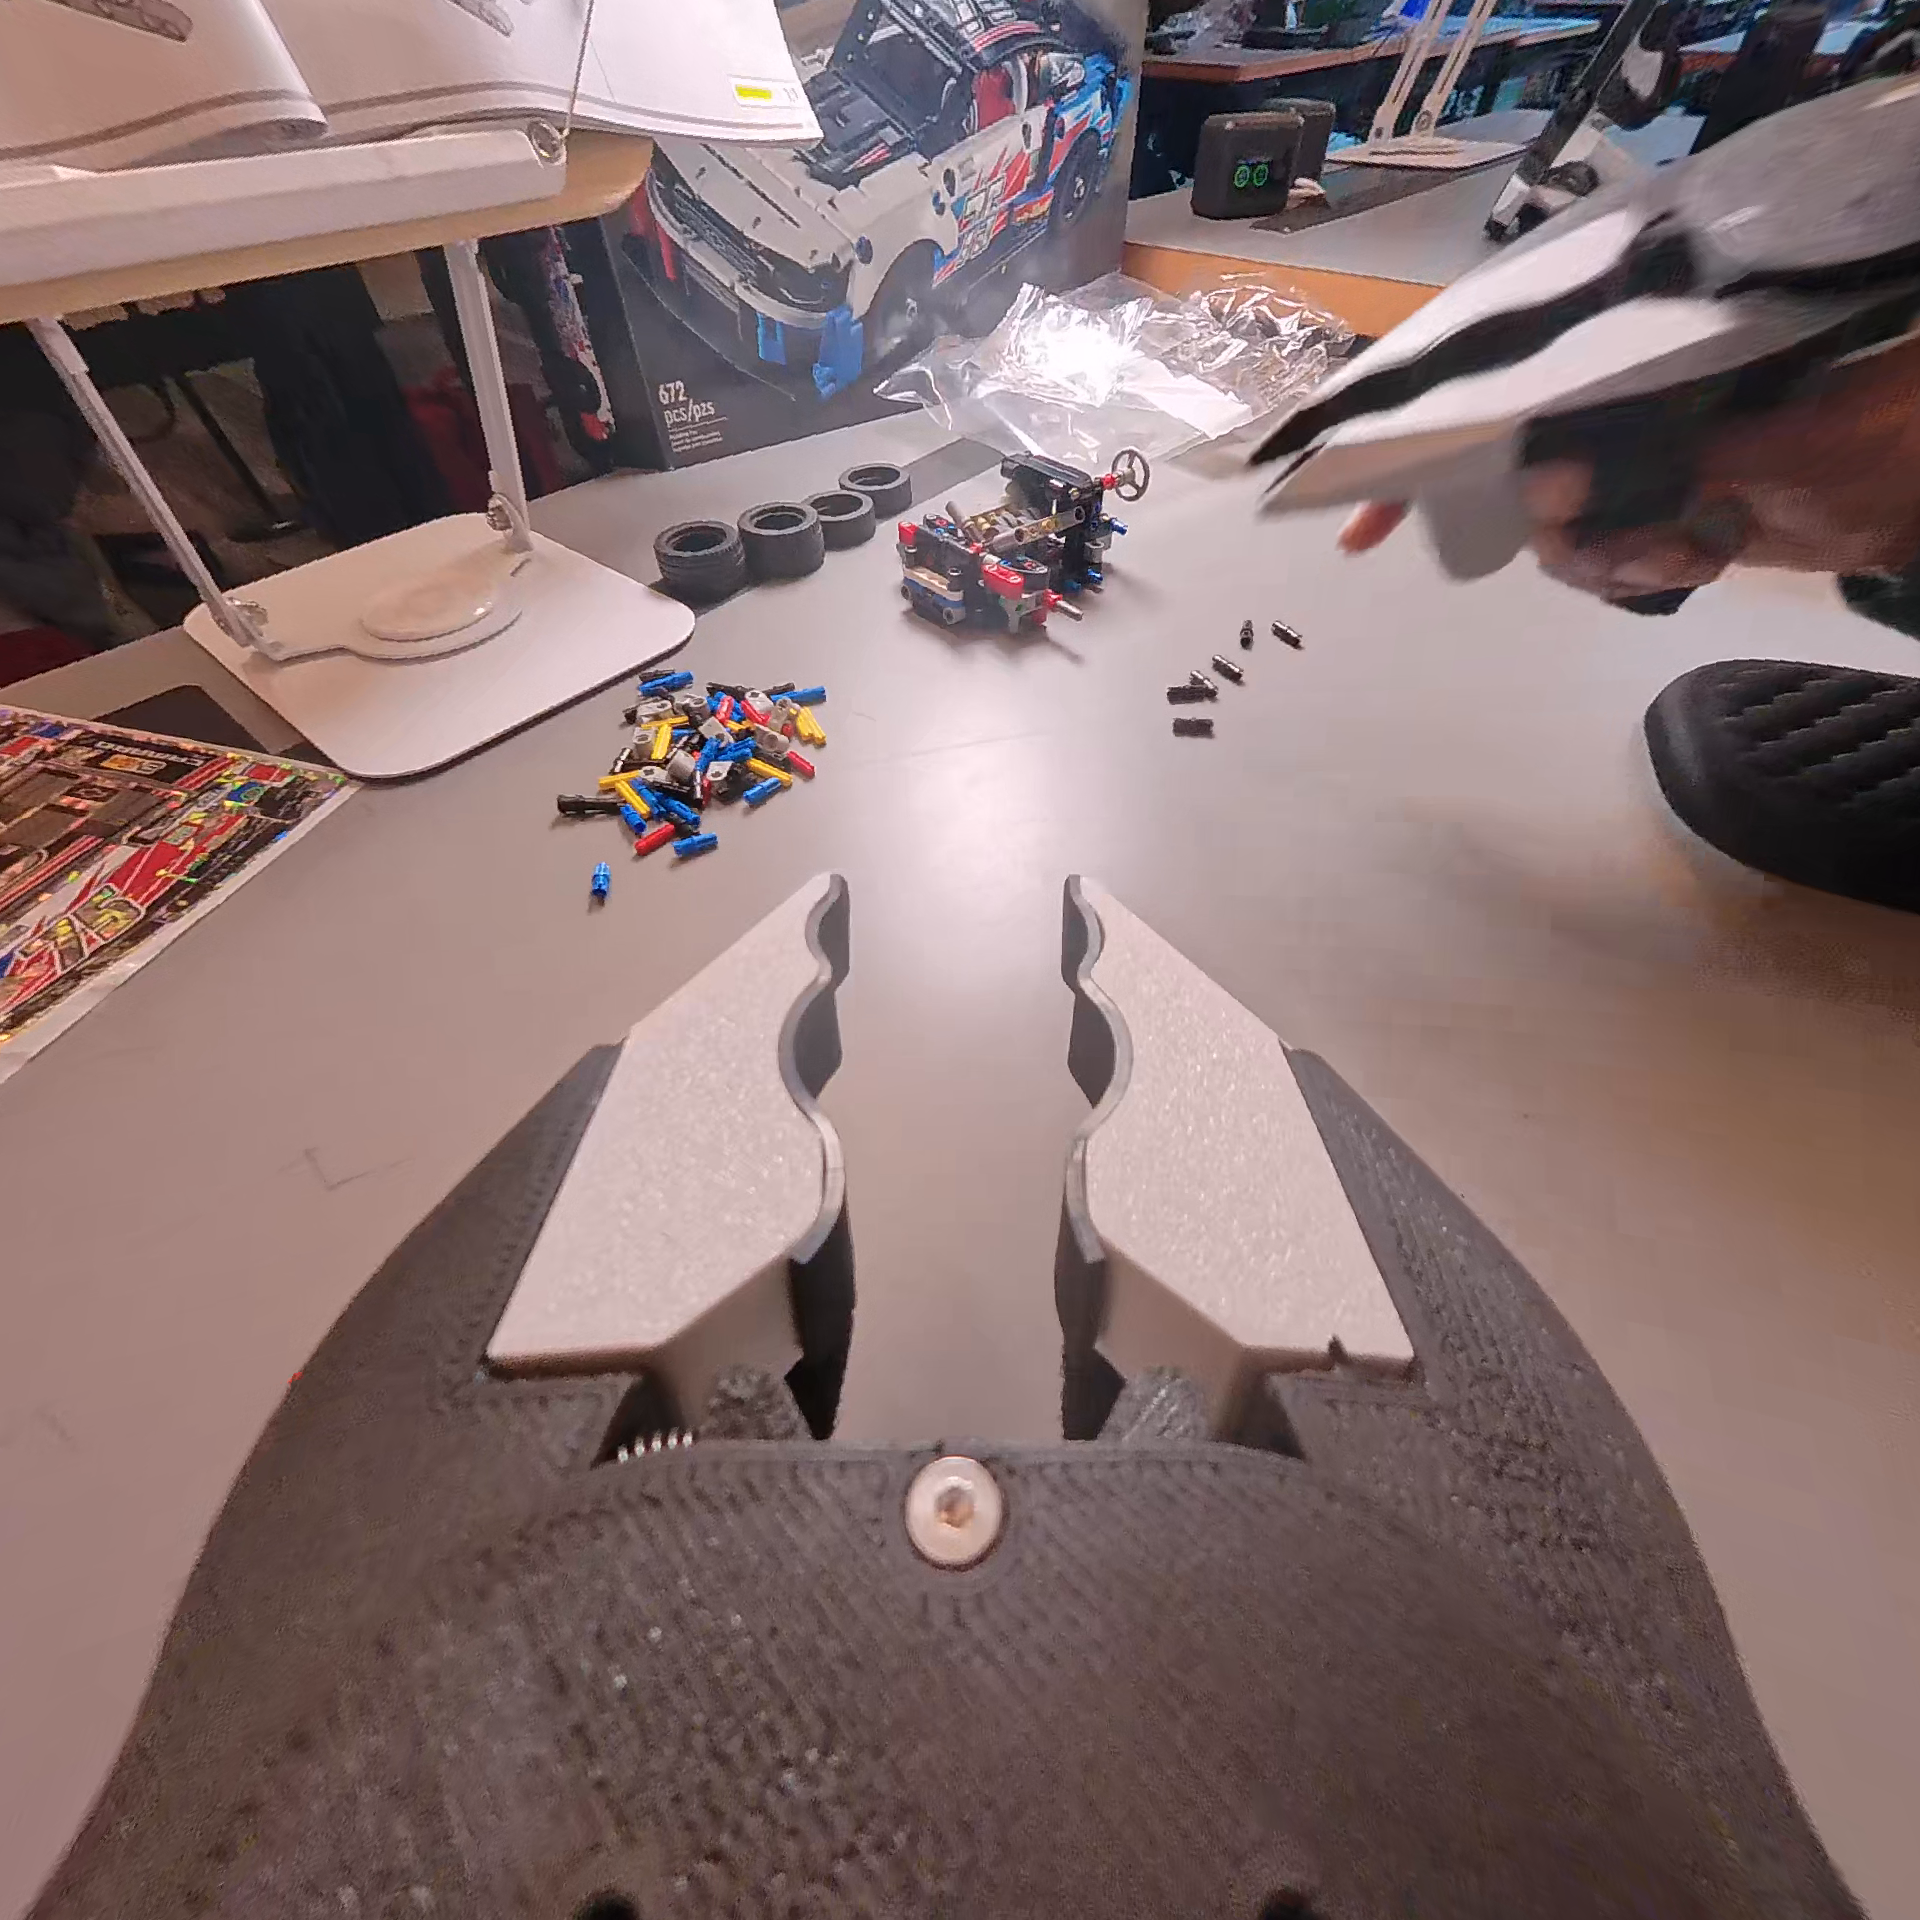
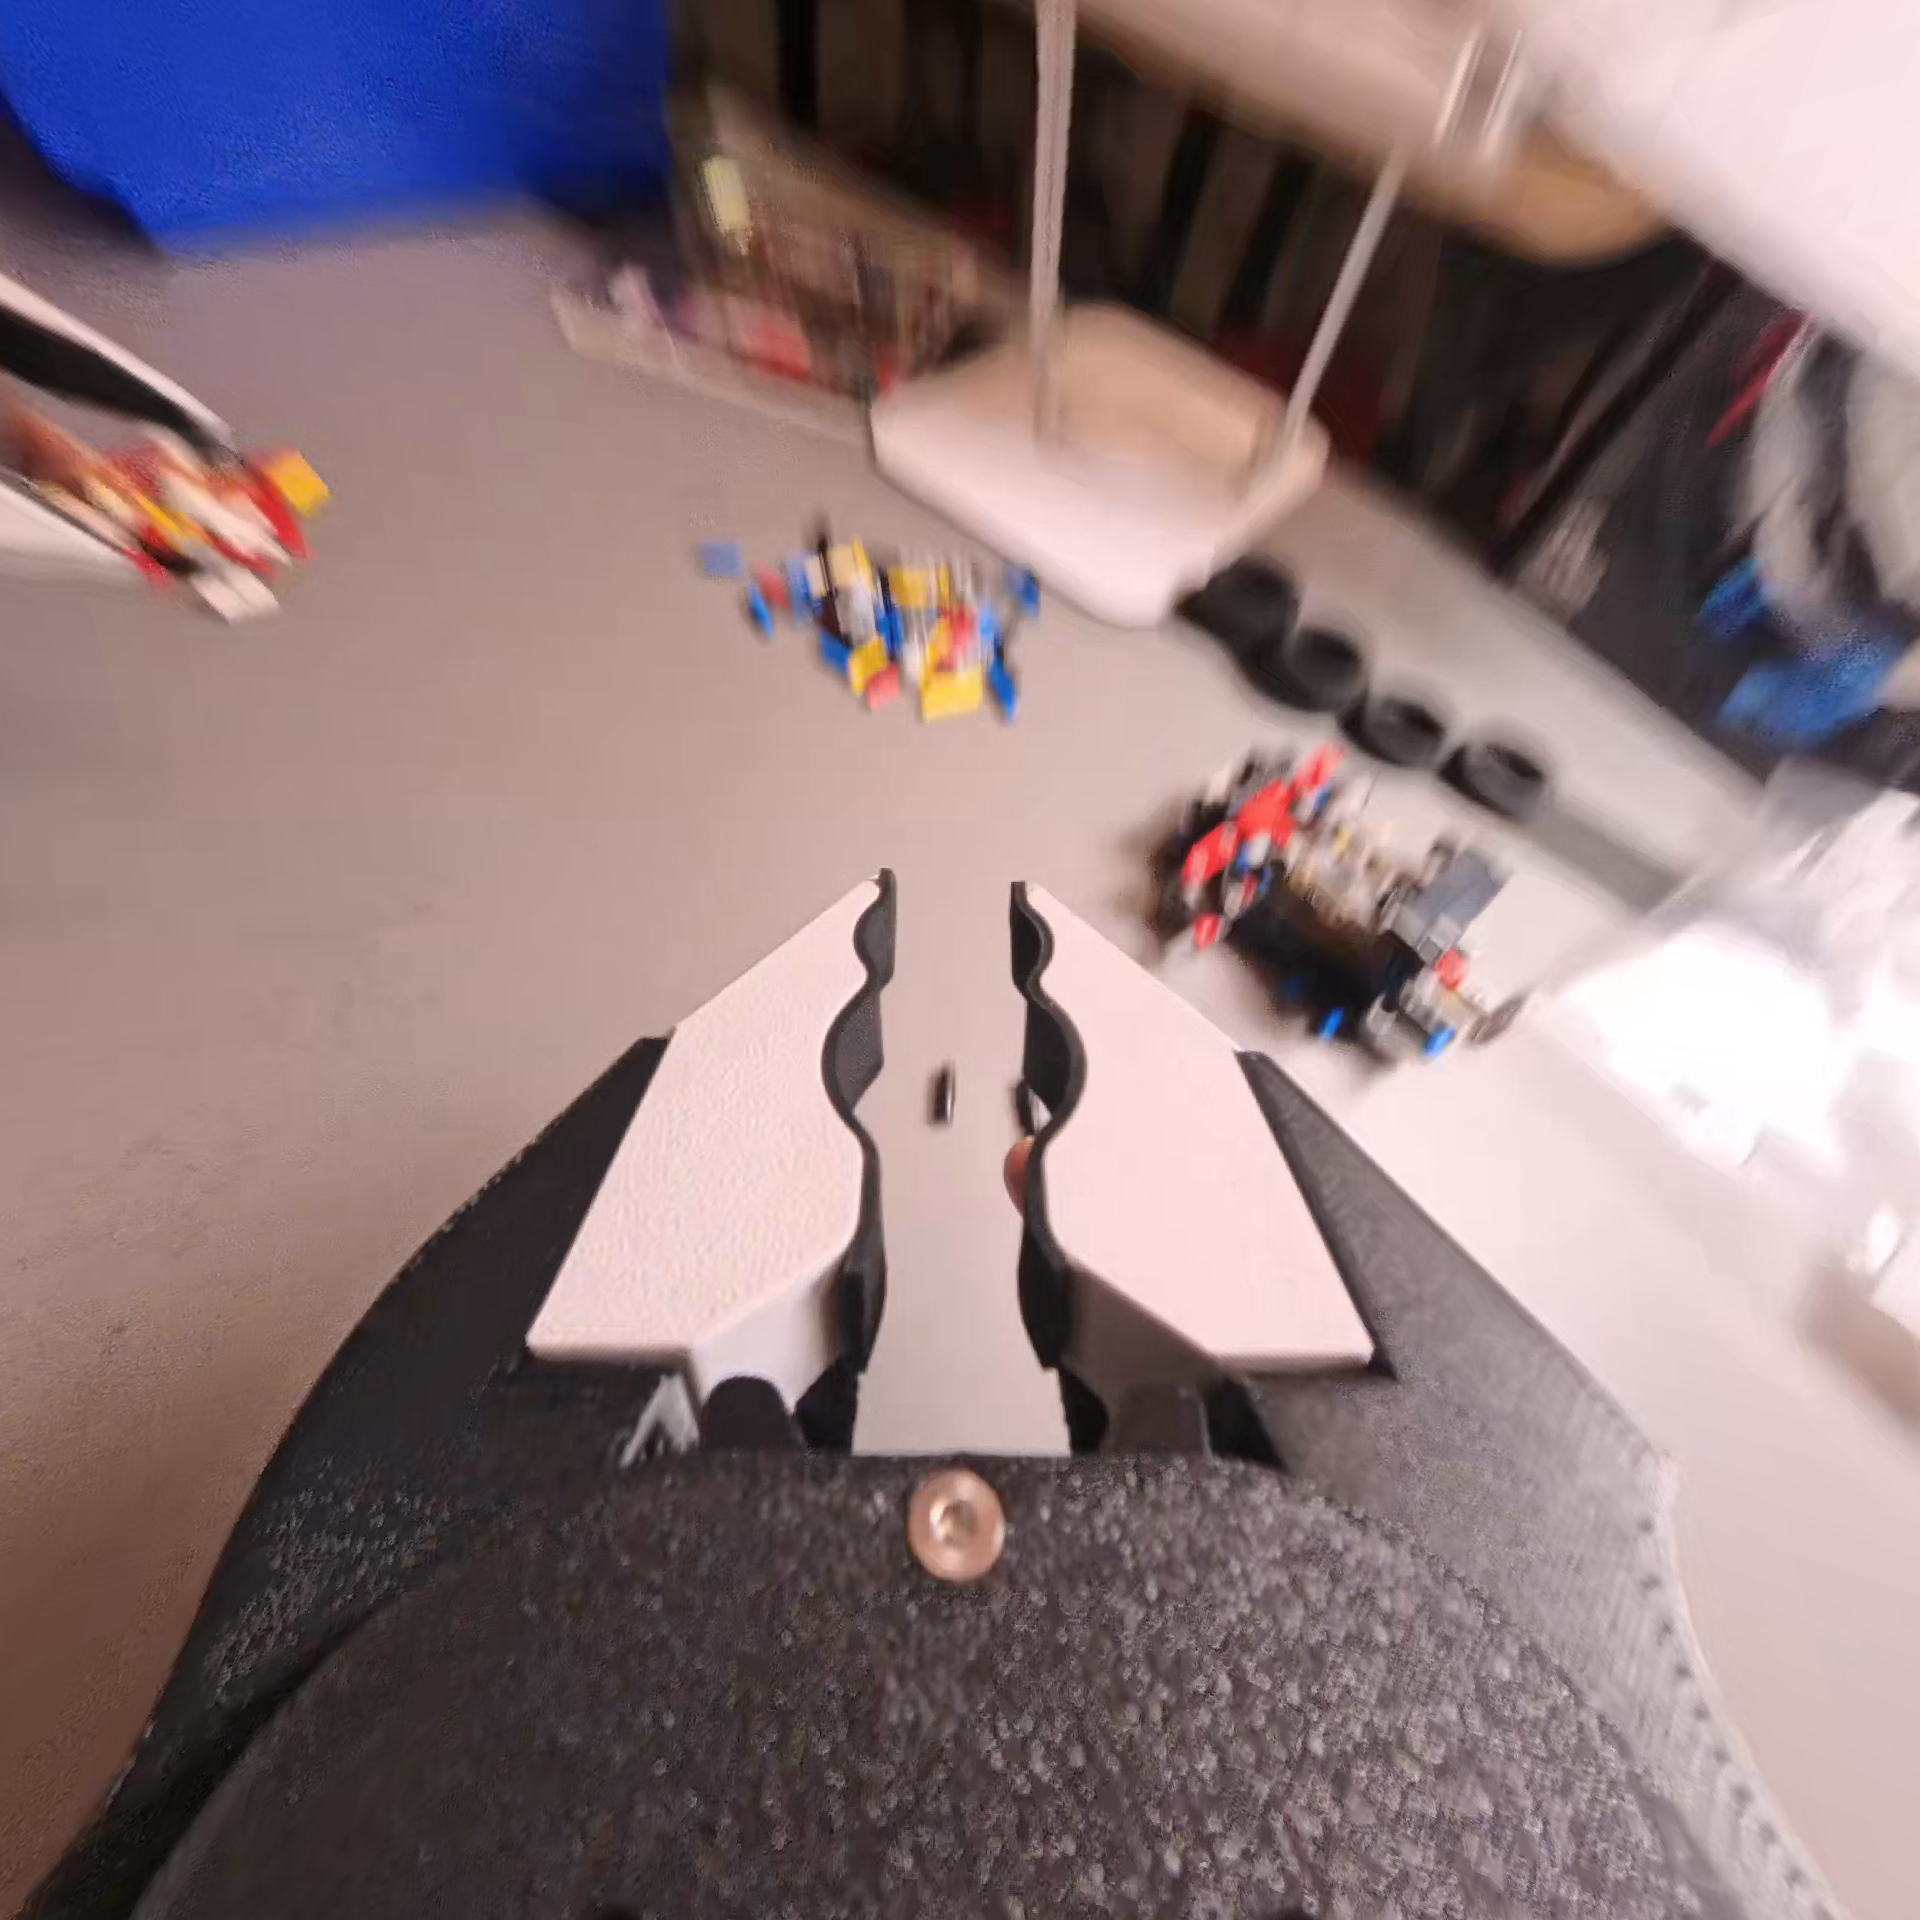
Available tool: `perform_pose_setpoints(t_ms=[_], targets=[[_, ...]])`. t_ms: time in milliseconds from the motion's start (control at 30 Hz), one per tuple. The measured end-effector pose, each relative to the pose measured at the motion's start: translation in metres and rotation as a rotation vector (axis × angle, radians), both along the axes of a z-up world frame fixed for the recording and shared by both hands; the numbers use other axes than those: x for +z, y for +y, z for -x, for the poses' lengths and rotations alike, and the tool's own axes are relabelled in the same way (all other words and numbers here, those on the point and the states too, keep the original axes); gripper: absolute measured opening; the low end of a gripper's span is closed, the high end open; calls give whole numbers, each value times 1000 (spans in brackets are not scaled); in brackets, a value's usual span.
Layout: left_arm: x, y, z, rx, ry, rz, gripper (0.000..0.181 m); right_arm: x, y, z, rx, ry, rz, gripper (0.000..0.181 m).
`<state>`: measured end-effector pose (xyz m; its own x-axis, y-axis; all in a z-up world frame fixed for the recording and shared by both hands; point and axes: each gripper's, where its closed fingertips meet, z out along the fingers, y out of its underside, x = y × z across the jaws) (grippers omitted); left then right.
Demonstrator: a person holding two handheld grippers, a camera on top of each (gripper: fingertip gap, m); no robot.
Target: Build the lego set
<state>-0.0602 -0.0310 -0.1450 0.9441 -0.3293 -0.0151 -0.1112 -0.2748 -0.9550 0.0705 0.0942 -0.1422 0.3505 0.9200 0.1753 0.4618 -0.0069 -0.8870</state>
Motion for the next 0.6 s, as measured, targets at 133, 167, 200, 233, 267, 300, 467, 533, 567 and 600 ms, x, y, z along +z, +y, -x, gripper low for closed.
perform_pose_setpoints(t_ms=[133,167,200,233,267,300,467,533,567,600], targets=[[-1,2,4,14,2,-3,40,46,-22,-35,100,275,-159,22],[-1,2,5,19,5,-6,40,43,-21,-44,95,299,-155,24],[1,2,6,25,7,-16,40,38,-20,-53,92,317,-138,25],[3,1,8,31,10,-31,40,31,-19,-60,85,333,-113,27],[7,0,10,38,14,-47,40,24,-18,-66,74,354,-88,28],[13,-3,13,47,15,-67,40,18,-18,-70,64,375,-63,28],[61,-46,61,155,-16,-159,39,24,-20,-68,65,433,-47,24],[76,-75,102,266,15,-151,38,18,-24,-64,89,400,-38,25],[81,-91,129,343,58,-125,35,18,-27,-63,99,389,-55,24],[83,-109,158,421,102,-67,33,18,-30,-63,109,387,-70,24]])
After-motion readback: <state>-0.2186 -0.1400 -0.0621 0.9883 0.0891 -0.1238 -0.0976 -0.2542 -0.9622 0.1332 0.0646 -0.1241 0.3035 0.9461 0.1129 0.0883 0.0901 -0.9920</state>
